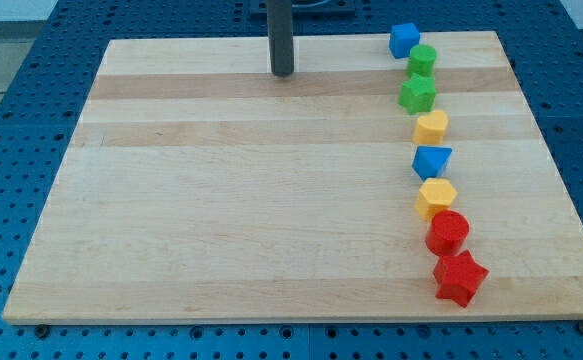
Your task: Slide the blue cube to the top right of the green circle
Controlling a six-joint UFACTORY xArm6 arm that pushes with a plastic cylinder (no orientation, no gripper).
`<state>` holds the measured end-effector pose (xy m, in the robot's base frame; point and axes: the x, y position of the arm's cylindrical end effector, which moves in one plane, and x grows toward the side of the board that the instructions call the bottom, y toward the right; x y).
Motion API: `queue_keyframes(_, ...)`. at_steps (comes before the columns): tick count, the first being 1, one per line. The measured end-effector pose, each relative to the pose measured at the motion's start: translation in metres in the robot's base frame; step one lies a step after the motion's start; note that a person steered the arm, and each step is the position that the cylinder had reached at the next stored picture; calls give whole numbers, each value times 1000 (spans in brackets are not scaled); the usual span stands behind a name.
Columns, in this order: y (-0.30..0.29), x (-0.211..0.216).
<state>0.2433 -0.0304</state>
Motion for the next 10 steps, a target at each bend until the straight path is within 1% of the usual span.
queue_keyframes(1, 5, -50)
queue_keyframes(2, 41, -50)
queue_keyframes(3, 98, -51)
queue_keyframes(4, 137, -52)
queue_keyframes(9, 177, -51)
queue_keyframes(10, 196, -52)
